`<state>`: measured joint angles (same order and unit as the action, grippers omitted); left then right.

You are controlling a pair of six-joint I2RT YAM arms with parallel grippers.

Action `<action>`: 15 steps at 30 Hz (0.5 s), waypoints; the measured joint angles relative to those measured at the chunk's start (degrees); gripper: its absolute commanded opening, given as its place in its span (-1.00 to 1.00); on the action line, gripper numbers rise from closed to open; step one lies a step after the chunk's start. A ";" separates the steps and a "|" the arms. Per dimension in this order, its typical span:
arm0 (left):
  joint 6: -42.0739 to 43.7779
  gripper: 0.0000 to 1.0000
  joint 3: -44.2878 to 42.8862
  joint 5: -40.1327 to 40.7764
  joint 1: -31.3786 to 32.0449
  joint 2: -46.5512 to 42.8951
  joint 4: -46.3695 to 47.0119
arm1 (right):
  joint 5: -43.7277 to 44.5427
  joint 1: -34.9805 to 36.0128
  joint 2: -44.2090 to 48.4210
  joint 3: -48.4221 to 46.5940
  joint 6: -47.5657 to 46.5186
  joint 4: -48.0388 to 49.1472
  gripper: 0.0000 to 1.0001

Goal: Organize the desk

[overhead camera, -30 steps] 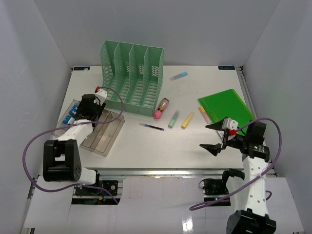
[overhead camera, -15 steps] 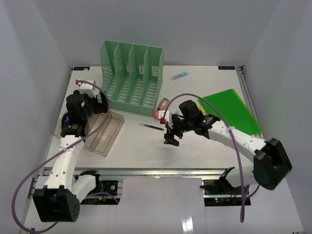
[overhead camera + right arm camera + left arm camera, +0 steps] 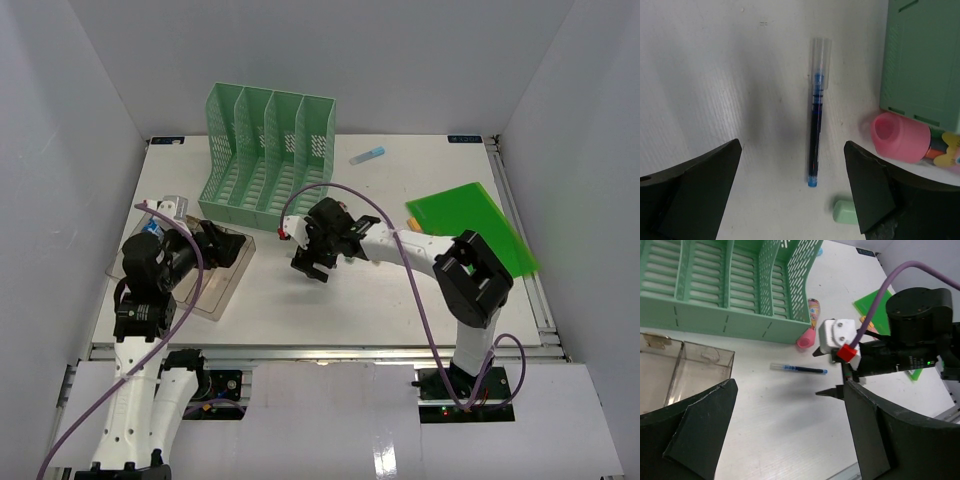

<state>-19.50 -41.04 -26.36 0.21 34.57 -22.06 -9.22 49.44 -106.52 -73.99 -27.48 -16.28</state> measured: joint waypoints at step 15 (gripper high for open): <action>-9.77 0.96 0.40 1.88 0.00 -3.08 -2.84 | 2.93 0.40 -6.87 -2.96 0.92 -0.86 -0.27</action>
<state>-29.26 -40.65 -24.48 0.21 31.49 -24.90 -6.29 49.84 -113.38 -76.95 -26.56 -17.14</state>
